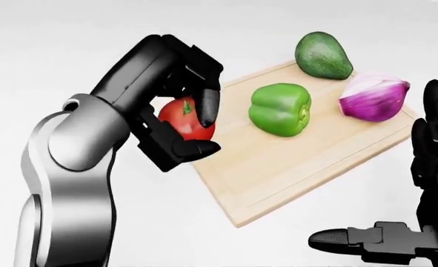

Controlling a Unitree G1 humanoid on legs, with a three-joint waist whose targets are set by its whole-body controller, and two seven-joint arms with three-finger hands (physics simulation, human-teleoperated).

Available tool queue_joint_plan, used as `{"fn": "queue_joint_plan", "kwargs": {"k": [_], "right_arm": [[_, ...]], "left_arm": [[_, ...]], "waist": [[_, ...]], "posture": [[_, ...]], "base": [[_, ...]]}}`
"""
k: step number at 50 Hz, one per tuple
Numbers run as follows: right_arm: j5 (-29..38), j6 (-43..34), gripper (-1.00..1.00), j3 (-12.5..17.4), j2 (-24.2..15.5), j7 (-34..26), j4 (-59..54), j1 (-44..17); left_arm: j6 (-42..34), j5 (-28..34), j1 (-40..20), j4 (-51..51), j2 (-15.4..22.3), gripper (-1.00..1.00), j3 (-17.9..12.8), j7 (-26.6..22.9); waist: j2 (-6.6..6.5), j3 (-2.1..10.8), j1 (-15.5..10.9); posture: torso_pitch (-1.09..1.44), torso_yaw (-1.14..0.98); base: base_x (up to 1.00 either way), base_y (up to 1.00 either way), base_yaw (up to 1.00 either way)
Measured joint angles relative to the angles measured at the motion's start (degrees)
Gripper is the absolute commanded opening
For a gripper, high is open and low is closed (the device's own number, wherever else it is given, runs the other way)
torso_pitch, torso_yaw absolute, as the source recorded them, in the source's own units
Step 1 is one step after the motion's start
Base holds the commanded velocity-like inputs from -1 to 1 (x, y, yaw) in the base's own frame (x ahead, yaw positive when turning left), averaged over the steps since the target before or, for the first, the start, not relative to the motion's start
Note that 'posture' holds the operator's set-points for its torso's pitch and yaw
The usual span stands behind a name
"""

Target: Place the avocado, onion, tomato and bell pepper on the cutting board.

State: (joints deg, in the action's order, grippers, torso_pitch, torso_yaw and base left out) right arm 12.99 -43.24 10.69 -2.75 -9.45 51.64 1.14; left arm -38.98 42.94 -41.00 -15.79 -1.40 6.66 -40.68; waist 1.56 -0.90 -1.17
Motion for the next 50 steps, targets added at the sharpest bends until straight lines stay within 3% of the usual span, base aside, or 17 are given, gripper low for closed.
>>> {"fn": "queue_joint_plan", "kwargs": {"k": [12,31,45,50], "right_arm": [[-0.4,0.7,1.0,0.4,0.3,0.0,0.2,0.7],[-0.4,-0.3,1.0,0.9,-0.1,-0.2,0.3,0.0],[-0.9,0.8,1.0,1.4,0.2,-0.1,0.1,0.9],[-1.0,1.0,1.0,1.8,0.2,-0.3,0.4,1.3]], "left_arm": [[4.4,-1.8,-1.1,7.6,-2.9,-0.87,0.8,5.3],[5.6,-0.9,0.0,8.4,-6.9,-0.84,3.3,5.4],[6.7,-0.2,0.5,8.9,-7.9,-0.53,3.7,5.1],[6.4,0.1,1.1,8.2,-8.6,-0.51,4.3,4.6]], "waist": [[0.4,-0.1,0.1],[0.75,-0.14,0.1],[0.72,0.13,0.1],[0.76,0.12,0.0]], "posture": [[0.0,0.0],[0.0,0.0],[0.0,0.0],[0.0,0.0]], "base": [[0.0,0.0,0.0],[0.0,0.0,0.0],[0.0,0.0,0.0],[0.0,0.0,0.0]]}}
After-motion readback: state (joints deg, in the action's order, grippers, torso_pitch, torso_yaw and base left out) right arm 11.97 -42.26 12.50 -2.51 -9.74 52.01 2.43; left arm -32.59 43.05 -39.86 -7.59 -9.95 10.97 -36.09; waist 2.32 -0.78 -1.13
